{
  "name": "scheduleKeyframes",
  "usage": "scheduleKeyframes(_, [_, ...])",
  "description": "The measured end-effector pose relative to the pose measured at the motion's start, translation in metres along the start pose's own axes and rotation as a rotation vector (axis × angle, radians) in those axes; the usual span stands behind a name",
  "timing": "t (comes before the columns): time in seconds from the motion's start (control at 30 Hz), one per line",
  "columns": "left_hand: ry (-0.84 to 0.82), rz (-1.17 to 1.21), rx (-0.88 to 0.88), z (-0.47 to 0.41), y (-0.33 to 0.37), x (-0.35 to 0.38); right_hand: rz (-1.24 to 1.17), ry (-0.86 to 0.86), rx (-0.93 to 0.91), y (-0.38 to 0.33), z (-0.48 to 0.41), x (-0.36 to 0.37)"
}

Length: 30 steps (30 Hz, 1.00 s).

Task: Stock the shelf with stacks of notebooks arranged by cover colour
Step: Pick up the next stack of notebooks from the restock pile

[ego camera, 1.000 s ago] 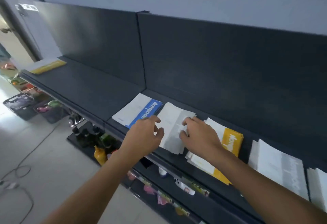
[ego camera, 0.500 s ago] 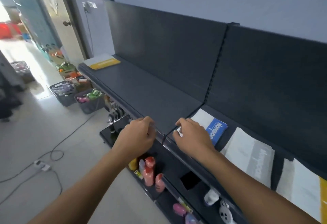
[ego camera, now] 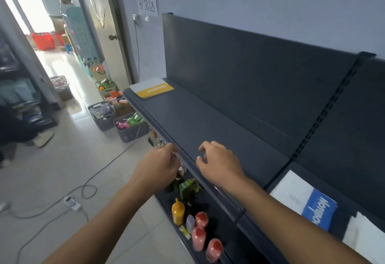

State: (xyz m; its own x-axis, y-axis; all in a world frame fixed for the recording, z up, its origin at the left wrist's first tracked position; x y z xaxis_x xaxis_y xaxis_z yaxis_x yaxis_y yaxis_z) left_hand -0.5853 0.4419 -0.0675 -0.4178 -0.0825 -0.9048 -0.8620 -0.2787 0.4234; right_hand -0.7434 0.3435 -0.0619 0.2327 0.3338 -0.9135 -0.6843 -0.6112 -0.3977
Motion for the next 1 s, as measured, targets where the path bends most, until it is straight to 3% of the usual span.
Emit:
scheduleKeyframes(0.6, [0.023,0.047,-0.060,-0.155,-0.140,-0.067,0.016,-0.049,-0.043,-0.061,-0.218,0.012])
scheduleKeyframes(1.0, [-0.050,0.053,0.021,-0.261,-0.280,-0.125,-0.008,-0.028,0.100,-0.134,-0.360,0.037])
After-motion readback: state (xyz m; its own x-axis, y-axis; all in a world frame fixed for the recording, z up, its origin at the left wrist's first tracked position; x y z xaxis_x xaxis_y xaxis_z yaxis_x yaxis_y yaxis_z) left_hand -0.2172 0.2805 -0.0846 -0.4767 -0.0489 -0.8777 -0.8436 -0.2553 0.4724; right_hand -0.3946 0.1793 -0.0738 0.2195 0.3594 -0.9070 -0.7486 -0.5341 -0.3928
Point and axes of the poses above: each hand's wrist, its own z-axis away from the middle knuckle, its own x-axis out of the palm, y = z × x, the point moved 2 cm from there along -z, towards the middle knuckle, and after that the axes turned 12 degrees about -y, right-handed, at the moved point
